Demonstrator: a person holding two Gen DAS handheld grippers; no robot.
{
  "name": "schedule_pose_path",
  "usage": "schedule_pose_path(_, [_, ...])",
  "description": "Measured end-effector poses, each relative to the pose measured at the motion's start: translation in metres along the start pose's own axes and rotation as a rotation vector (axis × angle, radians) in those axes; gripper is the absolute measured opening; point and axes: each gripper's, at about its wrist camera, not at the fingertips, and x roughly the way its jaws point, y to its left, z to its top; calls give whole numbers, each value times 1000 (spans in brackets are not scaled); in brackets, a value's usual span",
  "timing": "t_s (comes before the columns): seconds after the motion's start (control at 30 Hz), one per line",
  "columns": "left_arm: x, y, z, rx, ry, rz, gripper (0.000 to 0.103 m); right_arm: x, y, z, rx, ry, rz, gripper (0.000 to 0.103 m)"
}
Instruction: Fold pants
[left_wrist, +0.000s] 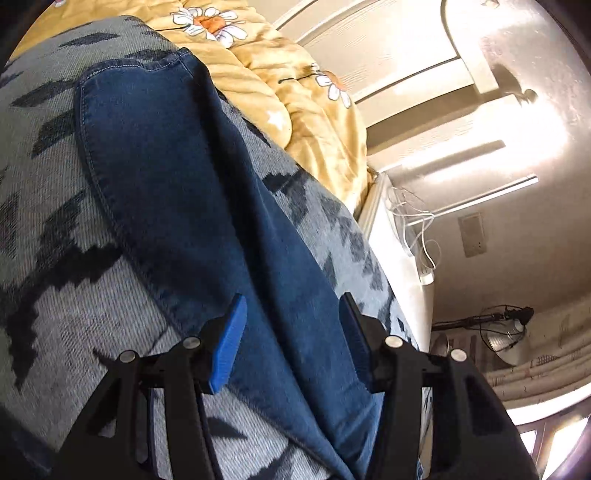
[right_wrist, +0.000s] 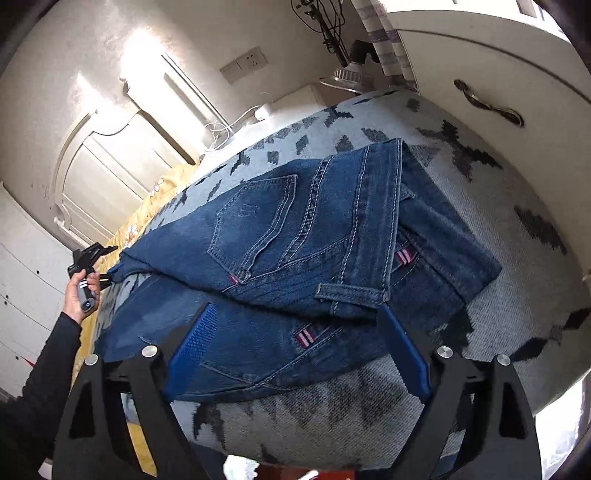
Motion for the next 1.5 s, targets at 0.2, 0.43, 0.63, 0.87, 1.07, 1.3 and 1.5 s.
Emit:
schedule_pose_path(0.2, [50, -7, 20, 40, 68, 90, 11, 25, -9, -5, 205, 52, 95, 87])
schedule_pose_path(0.43, [32, -26, 19, 113, 44, 31, 1, 43, -34, 9, 386, 18, 78, 87])
schedule_pose_path(0.63, [-18, -29, 4, 163, 35, -9, 1, 48, -43, 16, 458, -55, 20, 17])
schedule_pose_path(0.87, [-98, -47, -12, 241, 3, -52, 1, 4, -15, 65, 305, -201, 63, 12])
schedule_pose_path(1.07, [-213, -29, -104, 373, -83, -98, 1, -50, -24, 77, 266, -301, 52, 12])
schedule_pose_path(1.3, [-217, 111, -216, 249, -4, -49, 1, -28, -84, 29, 291, -165, -55, 12])
schedule_pose_path(1.5, [-208, 157, -238, 136, 16, -51, 1, -22, -99, 18, 302, -130, -80, 11])
